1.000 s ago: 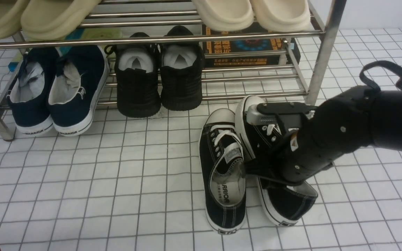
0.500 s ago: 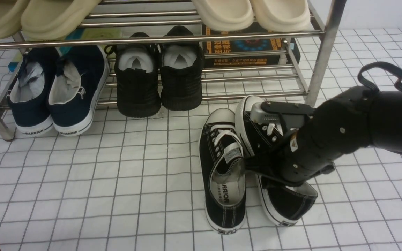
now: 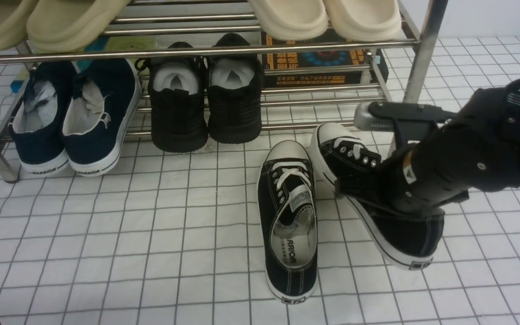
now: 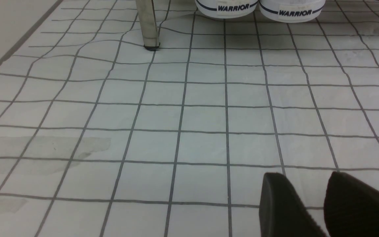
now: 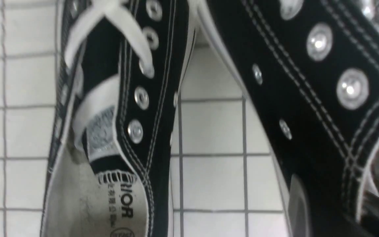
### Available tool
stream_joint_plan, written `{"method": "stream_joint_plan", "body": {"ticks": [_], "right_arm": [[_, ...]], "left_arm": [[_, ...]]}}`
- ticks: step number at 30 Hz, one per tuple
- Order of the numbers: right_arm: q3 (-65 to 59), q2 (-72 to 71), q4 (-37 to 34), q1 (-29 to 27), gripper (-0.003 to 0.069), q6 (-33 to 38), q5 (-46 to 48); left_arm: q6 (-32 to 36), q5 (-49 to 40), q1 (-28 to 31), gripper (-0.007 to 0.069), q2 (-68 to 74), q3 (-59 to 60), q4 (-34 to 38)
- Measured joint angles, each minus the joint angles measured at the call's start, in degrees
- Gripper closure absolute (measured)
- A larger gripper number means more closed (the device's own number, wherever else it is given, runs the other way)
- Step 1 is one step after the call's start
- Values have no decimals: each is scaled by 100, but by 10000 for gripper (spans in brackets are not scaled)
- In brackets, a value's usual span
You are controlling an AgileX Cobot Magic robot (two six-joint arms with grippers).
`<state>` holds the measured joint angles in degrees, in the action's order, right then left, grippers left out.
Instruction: Take the shoes off the shelf with your hand from the white checkered tablecloth.
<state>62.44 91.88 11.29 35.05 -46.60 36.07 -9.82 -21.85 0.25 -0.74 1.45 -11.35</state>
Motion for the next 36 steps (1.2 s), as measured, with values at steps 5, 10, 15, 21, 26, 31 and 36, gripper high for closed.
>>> {"method": "stream_joint_plan", "body": {"ticks": [5, 10, 15, 21, 26, 31, 36], "right_arm": [[0, -21, 71, 0, 622, -165, 52], [0, 6, 132, 0, 622, -187, 163], [0, -4, 187, -12, 619, -220, 651], [0, -4, 185, -12, 615, -220, 433], [5, 17, 185, -12, 615, -220, -140], [5, 227, 124, -12, 607, -220, -690], [5, 442, -73, -12, 599, -220, -810]], "left_arm": [[0, 0, 0, 384, 0, 0, 0], [0, 0, 0, 384, 0, 0, 0], [0, 0, 0, 384, 0, 0, 0], [0, 0, 0, 384, 0, 0, 0], [0, 0, 0, 384, 0, 0, 0], [0, 0, 0, 384, 0, 0, 0], [0, 0, 0, 384, 0, 0, 0]]}}
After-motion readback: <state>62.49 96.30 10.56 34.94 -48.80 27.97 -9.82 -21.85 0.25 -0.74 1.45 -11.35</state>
